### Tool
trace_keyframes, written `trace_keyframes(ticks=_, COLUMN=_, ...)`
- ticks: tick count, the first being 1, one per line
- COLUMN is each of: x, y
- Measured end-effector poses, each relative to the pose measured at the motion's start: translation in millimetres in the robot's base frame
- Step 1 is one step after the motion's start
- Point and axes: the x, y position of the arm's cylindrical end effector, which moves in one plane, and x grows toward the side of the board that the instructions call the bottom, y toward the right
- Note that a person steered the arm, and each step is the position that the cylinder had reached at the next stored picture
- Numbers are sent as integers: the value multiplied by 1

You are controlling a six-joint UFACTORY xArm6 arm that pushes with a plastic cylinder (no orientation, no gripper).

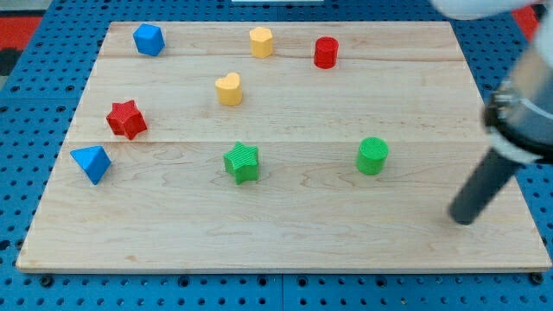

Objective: Move the green star vertically at the bottom of the yellow hexagon

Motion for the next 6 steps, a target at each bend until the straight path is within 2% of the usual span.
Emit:
trace_keyframes(ticks=1, x=0, y=-24)
trace_keyframes(ticks=2, x=0, y=-72)
trace_keyframes(ticks=4, x=-27, y=-253)
trace_keyframes(ticks=6, x=-65, y=-267)
